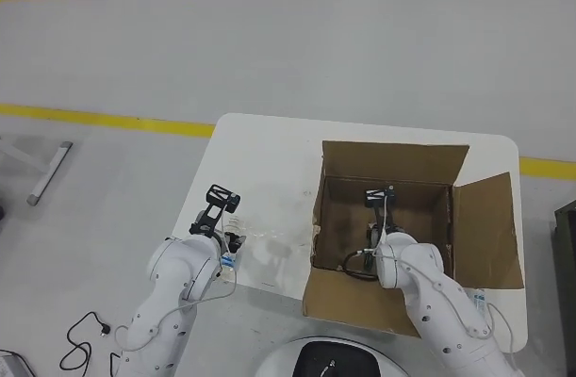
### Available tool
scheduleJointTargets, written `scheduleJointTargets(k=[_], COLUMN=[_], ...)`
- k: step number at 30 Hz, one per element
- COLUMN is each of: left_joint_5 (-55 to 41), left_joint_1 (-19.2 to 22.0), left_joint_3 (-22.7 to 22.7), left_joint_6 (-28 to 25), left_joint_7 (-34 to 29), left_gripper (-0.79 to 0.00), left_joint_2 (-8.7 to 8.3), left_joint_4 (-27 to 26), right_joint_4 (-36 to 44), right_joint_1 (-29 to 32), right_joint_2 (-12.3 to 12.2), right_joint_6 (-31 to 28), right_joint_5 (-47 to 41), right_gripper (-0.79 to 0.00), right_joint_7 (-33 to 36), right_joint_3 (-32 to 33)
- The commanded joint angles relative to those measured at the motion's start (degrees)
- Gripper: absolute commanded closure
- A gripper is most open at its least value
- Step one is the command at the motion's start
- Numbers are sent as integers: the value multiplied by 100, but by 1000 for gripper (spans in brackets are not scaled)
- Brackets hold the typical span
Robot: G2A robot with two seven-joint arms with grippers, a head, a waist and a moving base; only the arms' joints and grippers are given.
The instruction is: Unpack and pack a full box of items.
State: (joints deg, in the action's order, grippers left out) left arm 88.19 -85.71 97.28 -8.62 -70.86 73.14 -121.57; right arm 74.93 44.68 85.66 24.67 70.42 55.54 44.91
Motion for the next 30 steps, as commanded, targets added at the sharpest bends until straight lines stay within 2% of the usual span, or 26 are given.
scheduleJointTargets(k=[1,3,7,16,21,25,30], left_joint_5=[0,0,0,0,0,0,0], left_joint_1=[0,0,0,0,0,0,0], left_joint_3=[0,0,0,0,0,0,0], left_joint_6=[0,0,0,0,0,0,0], left_joint_7=[0,0,0,0,0,0,0], left_gripper=[-785,-785,-785,-785,-785,-785,-785], left_joint_2=[0,0,0,0,0,0,0], left_joint_4=[0,0,0,0,0,0,0], right_joint_4=[-58,-190,-479,-917,-1113,-1235,-1394], right_joint_1=[-57,-151,-320,-527,-565,-581,-594], right_joint_2=[43,90,193,361,430,479,547], right_joint_6=[65,134,212,253,233,178,121], right_joint_5=[-74,-93,-125,17,40,14,-9], right_gripper=[-99,-240,-302,-329,-369,-376,-348], right_joint_7=[118,242,382,650,698,662,600], right_joint_3=[-19,-41,-122,-267,-268,-240,-239])
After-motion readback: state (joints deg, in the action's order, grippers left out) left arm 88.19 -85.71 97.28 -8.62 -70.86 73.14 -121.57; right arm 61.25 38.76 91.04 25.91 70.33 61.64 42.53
